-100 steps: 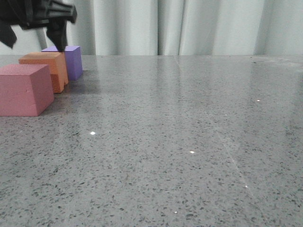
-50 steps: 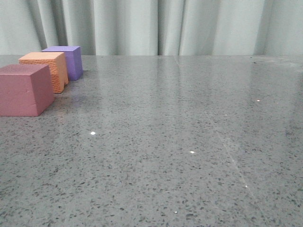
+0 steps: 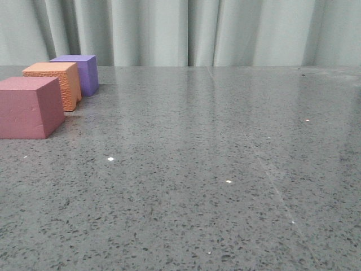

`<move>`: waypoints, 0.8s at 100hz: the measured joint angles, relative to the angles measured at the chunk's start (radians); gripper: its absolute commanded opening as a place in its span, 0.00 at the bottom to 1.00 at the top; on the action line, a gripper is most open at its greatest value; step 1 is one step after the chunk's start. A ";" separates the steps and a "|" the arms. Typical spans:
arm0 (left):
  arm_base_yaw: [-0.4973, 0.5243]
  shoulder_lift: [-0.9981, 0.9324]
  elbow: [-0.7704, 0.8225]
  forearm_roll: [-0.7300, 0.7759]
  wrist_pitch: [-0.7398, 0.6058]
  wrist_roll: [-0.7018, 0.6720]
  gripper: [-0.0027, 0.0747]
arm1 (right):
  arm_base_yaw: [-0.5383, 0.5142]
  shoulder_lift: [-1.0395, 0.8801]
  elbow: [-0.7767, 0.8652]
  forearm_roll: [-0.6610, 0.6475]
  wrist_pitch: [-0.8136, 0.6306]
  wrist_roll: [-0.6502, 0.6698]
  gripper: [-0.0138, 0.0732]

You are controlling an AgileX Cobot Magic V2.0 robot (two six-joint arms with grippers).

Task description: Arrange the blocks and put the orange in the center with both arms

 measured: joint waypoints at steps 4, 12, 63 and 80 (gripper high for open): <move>0.000 -0.040 0.027 0.000 0.000 -0.002 0.06 | 0.000 0.000 0.000 0.000 0.000 0.000 0.09; 0.000 -0.104 0.072 0.000 0.001 -0.002 0.01 | 0.000 0.000 0.000 0.000 0.000 0.000 0.09; 0.000 -0.201 0.119 0.000 0.009 -0.007 0.01 | 0.000 0.000 0.000 0.000 0.000 0.000 0.09; 0.000 -0.201 0.119 0.000 0.009 -0.007 0.01 | 0.000 0.000 0.000 0.000 0.000 0.000 0.09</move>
